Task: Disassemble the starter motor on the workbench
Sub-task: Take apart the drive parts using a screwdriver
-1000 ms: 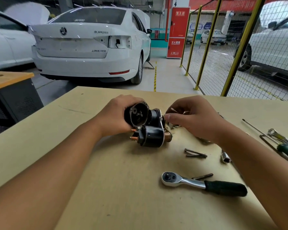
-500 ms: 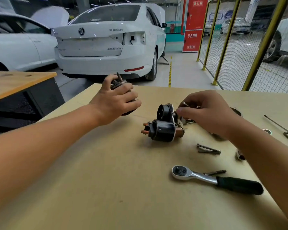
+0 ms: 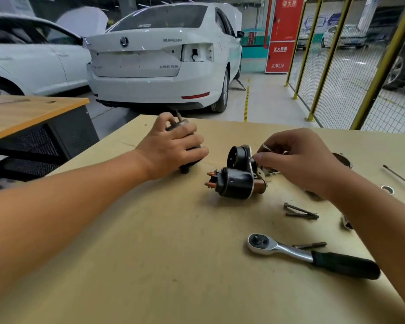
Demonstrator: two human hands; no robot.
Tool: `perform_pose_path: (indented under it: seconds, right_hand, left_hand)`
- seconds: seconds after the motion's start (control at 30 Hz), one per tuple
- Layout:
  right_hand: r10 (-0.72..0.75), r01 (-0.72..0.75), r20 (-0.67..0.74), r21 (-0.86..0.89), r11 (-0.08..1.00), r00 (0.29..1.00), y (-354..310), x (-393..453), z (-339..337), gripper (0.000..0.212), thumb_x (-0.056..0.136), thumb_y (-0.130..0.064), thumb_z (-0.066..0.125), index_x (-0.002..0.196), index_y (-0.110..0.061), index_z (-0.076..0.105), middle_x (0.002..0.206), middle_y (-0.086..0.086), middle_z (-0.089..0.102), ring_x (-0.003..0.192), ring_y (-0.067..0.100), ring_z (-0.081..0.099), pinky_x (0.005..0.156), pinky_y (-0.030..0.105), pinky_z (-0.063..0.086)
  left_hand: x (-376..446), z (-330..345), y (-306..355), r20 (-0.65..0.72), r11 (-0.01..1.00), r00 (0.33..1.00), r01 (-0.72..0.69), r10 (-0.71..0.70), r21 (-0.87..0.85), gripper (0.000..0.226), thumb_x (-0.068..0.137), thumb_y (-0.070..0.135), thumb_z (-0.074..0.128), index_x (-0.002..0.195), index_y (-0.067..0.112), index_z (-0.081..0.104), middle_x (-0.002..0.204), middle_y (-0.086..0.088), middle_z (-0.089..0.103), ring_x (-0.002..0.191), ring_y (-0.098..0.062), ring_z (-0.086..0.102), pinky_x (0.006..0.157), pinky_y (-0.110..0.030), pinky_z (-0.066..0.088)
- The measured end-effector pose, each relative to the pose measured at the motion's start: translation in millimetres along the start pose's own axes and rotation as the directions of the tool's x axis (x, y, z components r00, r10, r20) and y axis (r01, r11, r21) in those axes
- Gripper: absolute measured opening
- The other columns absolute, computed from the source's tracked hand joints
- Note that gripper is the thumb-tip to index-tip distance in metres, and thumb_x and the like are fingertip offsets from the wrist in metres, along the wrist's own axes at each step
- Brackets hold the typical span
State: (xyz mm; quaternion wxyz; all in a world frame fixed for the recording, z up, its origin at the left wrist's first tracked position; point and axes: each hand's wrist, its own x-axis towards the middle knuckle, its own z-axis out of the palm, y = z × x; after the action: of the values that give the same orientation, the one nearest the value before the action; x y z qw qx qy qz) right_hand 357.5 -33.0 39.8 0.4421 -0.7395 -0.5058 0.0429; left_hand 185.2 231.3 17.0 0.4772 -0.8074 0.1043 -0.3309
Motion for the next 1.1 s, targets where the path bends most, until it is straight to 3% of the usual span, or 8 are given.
perform_pose_path:
  seconds: [0.1,0.2,0.4,0.5,0.7,0.77,0.97,1.1]
  right_hand:
    - [0.008,-0.008,-0.015,0.015,1.0,1.0,2.3,-0.3,-1.7,0.008,0.084,-0.026,0.077,0.077,-0.023,0.077,0.072,0.003,0.071,0.073,0.026,0.066,0.067,0.042,0.052]
    - [0.016,-0.016,-0.019,0.023,1.0,1.0,4.7,0.1,-2.8,0.007,0.085,-0.026,0.077,0.078,-0.024,0.077,0.07,0.0,0.071,0.07,0.021,0.065,0.065,0.036,0.049]
    - [0.005,-0.005,0.001,-0.005,1.0,1.0,5.4,1.8,3.7,0.007,0.084,-0.029,0.077,0.076,-0.027,0.076,0.07,-0.002,0.07,0.071,0.021,0.064,0.064,0.035,0.049]
    - [0.009,-0.009,-0.009,-0.014,1.0,1.0,5.0,0.9,3.5,0.009,0.083,-0.028,0.078,0.074,-0.027,0.076,0.068,-0.005,0.07,0.06,0.007,0.059,0.058,0.028,0.045]
    - [0.032,-0.032,-0.004,-0.015,0.999,0.999,6.6,-1.4,0.3,0.009,0.085,-0.024,0.078,0.077,-0.025,0.076,0.066,-0.008,0.07,0.054,-0.001,0.057,0.048,0.01,0.039]
    - [0.029,-0.029,-0.009,-0.034,0.999,1.0,6.2,-0.2,-0.8,0.008,0.085,-0.025,0.078,0.077,-0.025,0.077,0.067,-0.007,0.07,0.058,0.002,0.06,0.053,0.015,0.044]
    - [0.018,-0.018,-0.009,-0.037,0.999,1.0,7.1,1.8,-0.6,0.007,0.084,-0.026,0.077,0.078,-0.025,0.077,0.069,-0.004,0.071,0.068,0.015,0.066,0.067,0.036,0.052]
    - [0.021,-0.021,-0.009,-0.036,0.999,1.0,7.9,1.2,1.8,0.007,0.084,-0.027,0.077,0.078,-0.026,0.077,0.07,-0.003,0.072,0.071,0.019,0.066,0.069,0.039,0.053]
  left_hand:
    - [-4.3,2.2,-2.0,0.019,0.975,0.975,0.222,-0.221,-0.033,0.034,0.097,0.005,0.054,0.11,0.031,0.072,0.115,0.009,0.071,0.115,-0.024,0.067,0.09,-0.046,0.037]
    - [-17.8,6.7,-17.1,0.068,0.951,0.949,0.309,-0.309,-0.004,0.032,0.098,0.006,0.055,0.112,0.029,0.072,0.118,0.008,0.071,0.117,-0.027,0.066,0.087,-0.051,0.043]
    - [-28.7,7.5,-26.1,0.1,0.993,0.988,-0.115,0.118,-0.037,0.036,0.097,-0.001,0.047,0.108,0.029,0.063,0.112,0.005,0.066,0.118,-0.022,0.064,0.089,-0.05,0.047]
    - [-16.0,6.0,-7.5,0.065,0.976,0.986,0.16,-0.152,-0.149,0.037,0.096,0.005,0.047,0.114,0.03,0.067,0.117,0.01,0.067,0.119,-0.023,0.063,0.088,-0.05,0.041]
    - [-14.5,10.8,0.6,0.186,0.708,0.789,0.61,-0.586,-0.355,0.051,0.08,0.02,0.077,0.13,0.024,0.065,0.131,0.006,0.066,0.127,-0.028,0.056,0.091,-0.046,0.034]
    - [-20.6,12.7,-3.0,0.202,0.667,0.755,0.65,-0.624,-0.366,0.056,0.078,0.02,0.08,0.131,0.023,0.063,0.132,0.004,0.065,0.129,-0.028,0.054,0.09,-0.044,0.034]
    - [-37.2,15.5,-19.5,0.166,0.699,0.762,0.643,-0.626,-0.313,0.052,0.08,0.017,0.075,0.131,0.022,0.063,0.132,0.003,0.064,0.129,-0.03,0.052,0.092,-0.045,0.034]
    - [-34.5,13.9,-20.4,0.269,0.417,0.637,0.712,-0.722,-0.565,0.064,0.071,0.014,0.084,0.132,0.015,0.062,0.127,-0.005,0.066,0.121,-0.032,0.056,0.097,-0.045,0.045]
